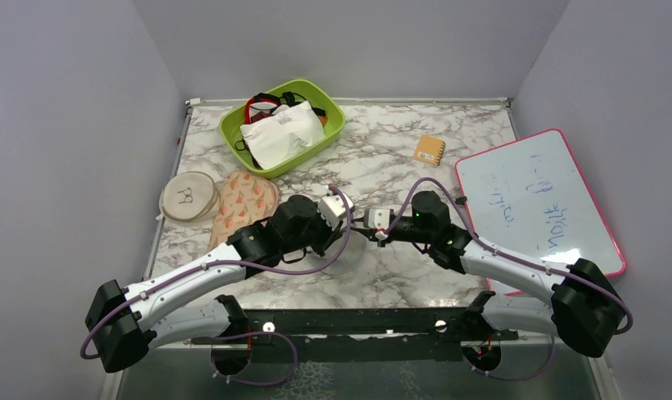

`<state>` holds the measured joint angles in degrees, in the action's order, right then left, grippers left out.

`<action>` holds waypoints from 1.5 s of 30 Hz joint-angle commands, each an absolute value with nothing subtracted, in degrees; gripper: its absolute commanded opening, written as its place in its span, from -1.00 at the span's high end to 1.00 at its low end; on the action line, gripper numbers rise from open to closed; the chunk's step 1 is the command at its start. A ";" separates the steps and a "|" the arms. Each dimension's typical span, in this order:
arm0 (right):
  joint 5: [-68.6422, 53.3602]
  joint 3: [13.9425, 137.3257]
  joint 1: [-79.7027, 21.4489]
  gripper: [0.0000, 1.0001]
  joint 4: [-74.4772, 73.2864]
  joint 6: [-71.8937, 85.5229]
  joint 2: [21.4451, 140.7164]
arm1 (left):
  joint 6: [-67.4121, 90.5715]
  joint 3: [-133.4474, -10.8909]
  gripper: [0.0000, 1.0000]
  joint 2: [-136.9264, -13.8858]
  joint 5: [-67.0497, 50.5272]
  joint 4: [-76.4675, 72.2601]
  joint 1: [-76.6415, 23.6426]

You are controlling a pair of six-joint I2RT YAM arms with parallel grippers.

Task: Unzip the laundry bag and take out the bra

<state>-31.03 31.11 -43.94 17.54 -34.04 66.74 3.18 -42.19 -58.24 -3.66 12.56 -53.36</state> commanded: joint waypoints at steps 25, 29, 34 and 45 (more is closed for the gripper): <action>-32.69 30.88 -43.99 0.64 19.15 -32.45 66.24 | 3.78 -43.04 1.00 -58.34 -5.80 11.95 -53.53; -32.62 31.36 -44.00 0.66 19.65 -31.99 67.53 | 3.97 -43.14 1.00 -58.37 -5.97 12.03 -53.53; -31.63 30.63 -44.03 0.76 20.42 -30.71 67.12 | 3.91 -43.15 1.00 -58.35 -5.82 12.21 -53.55; -33.17 30.66 -44.03 0.98 18.82 -30.99 65.95 | 3.42 -43.07 1.00 -58.45 -5.80 12.48 -53.53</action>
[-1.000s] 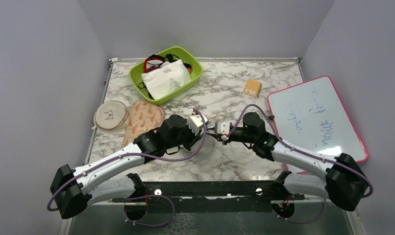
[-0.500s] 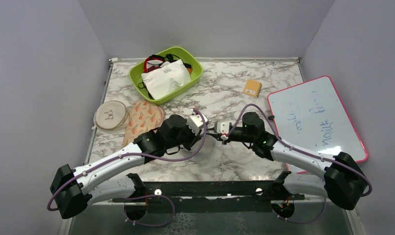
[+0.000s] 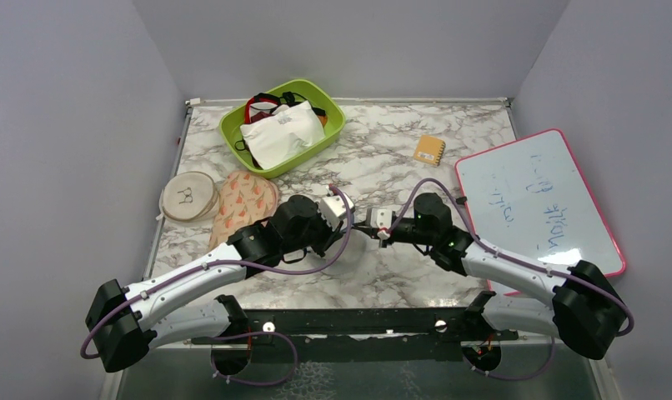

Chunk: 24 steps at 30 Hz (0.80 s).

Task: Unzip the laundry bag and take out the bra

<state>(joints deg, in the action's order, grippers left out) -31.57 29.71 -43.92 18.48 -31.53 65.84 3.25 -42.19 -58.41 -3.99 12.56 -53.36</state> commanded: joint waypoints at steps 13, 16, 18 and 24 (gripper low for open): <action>-27.60 34.07 -44.03 0.98 15.24 -16.91 68.41 | 3.24 -42.89 1.00 -58.05 -5.79 13.04 -53.55; -23.66 36.37 -43.96 0.98 11.99 -12.33 69.89 | 2.76 -43.08 1.00 -58.01 -5.67 13.56 -53.53; -22.17 37.34 -43.81 0.98 10.07 -10.47 71.00 | 2.44 -42.98 1.00 -57.80 -5.55 13.71 -53.53; -24.78 37.97 -38.60 0.98 9.62 -4.70 73.61 | 2.06 -43.06 1.00 -57.23 -5.53 13.96 -53.54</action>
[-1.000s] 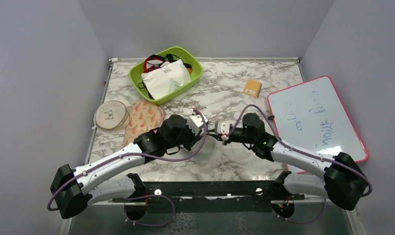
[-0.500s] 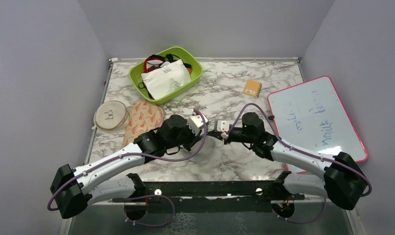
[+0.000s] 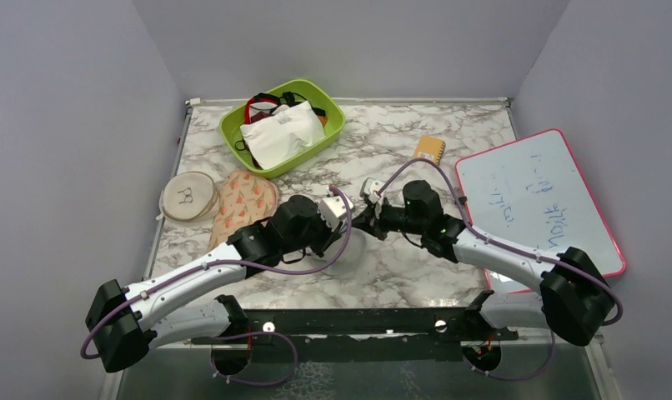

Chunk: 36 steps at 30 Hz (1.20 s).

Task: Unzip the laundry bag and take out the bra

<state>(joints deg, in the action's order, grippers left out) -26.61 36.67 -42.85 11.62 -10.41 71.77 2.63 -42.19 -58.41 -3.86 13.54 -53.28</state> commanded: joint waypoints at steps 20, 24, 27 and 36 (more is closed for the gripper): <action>-43.65 38.69 -34.01 0.98 10.41 -4.39 73.83 | 11.02 -50.61 -0.10 -61.27 -3.91 19.81 -53.53; -44.17 38.70 -34.01 0.98 10.03 -3.47 73.24 | 14.55 -53.84 -0.17 -63.63 -2.13 21.36 -53.53; -43.77 38.67 -34.01 0.98 9.49 -3.04 72.25 | 16.89 -55.49 -0.01 -66.24 0.37 23.14 -53.53; -43.30 37.39 -33.95 0.98 7.87 -2.19 69.06 | 22.94 -55.15 0.22 -69.78 -0.02 21.84 -53.55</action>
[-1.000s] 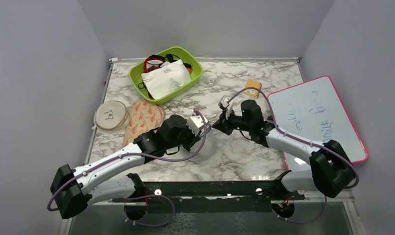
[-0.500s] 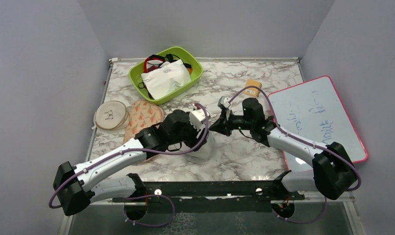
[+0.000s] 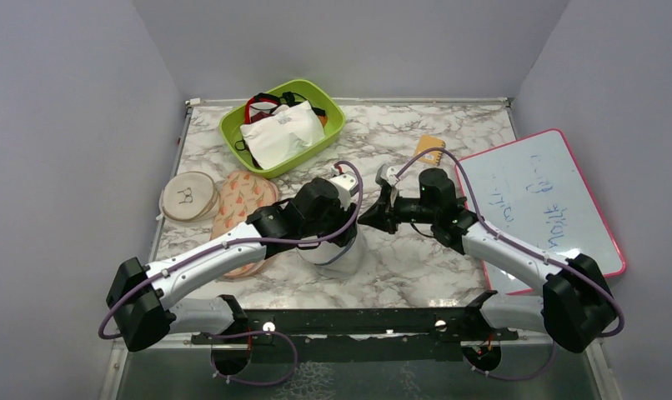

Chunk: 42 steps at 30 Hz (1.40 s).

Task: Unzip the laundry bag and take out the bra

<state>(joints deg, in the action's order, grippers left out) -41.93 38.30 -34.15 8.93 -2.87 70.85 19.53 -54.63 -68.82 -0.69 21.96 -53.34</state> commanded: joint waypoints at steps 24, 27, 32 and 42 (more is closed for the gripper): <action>-39.98 36.49 -34.01 0.98 12.05 1.14 72.12 | 17.34 -54.19 0.90 -72.11 0.72 22.83 -53.53; -38.12 36.76 -34.01 0.98 13.03 2.51 72.88 | 14.49 -54.15 0.91 -70.91 -0.10 22.75 -53.53; -31.24 35.57 -33.99 0.98 14.89 6.32 72.12 | 8.58 -53.43 0.94 -66.66 -0.71 21.79 -53.53; -29.16 36.21 -31.59 0.98 16.91 8.98 74.09 | 1.69 -49.95 1.00 -57.67 -3.27 16.77 -53.55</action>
